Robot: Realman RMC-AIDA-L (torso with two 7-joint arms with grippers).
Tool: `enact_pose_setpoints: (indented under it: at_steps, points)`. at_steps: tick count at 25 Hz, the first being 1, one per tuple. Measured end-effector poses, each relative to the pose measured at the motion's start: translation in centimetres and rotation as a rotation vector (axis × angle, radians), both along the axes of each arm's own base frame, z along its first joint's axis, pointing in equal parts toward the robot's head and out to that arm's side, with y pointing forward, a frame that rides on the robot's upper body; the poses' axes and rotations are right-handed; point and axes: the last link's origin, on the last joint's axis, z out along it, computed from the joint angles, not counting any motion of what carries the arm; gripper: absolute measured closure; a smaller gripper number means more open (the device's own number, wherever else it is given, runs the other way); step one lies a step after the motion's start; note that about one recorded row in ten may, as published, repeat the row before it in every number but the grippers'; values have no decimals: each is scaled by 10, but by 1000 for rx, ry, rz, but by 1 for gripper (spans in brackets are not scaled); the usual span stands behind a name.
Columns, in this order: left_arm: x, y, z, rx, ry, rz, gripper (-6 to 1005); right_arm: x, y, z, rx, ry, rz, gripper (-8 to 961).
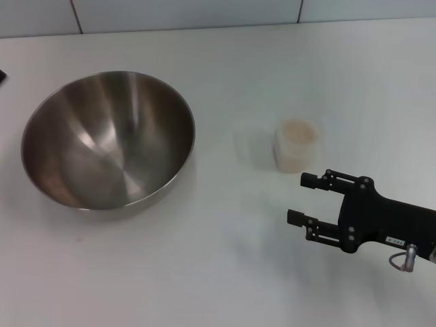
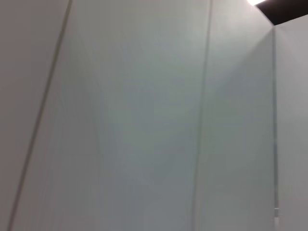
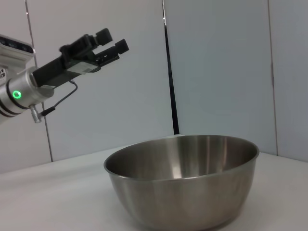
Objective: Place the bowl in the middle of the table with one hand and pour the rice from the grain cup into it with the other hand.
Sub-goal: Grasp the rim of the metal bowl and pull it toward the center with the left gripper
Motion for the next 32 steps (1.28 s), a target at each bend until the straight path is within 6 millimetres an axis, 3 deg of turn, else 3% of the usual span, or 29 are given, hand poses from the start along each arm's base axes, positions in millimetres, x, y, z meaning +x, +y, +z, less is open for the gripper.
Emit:
enact_pose_setpoints:
  at_steps: [5,7,14,16,19,20,32]
  points:
    - [-2,6,3,23,9,27,215,-1,-1,-1,-2,7,-3,266]
    - [-8,20,5,36,46,95,215,-1,-1,-1,-1,8,-4,266]
    - [-10,35,9,12,84,152,215,-1,0,-1,2,9,-4,267]
    - [-9,59,11,-104,159,246,214,-1,1,-1,3,9,-3,267]
    - [-8,66,11,-135,189,273,214,-2,1,-1,4,9,-3,266]
    - [-4,76,12,-207,238,337,214,-2,2,-1,4,9,-2,266]
    - [7,95,11,-458,519,592,214,-2,3,0,8,5,1,266]
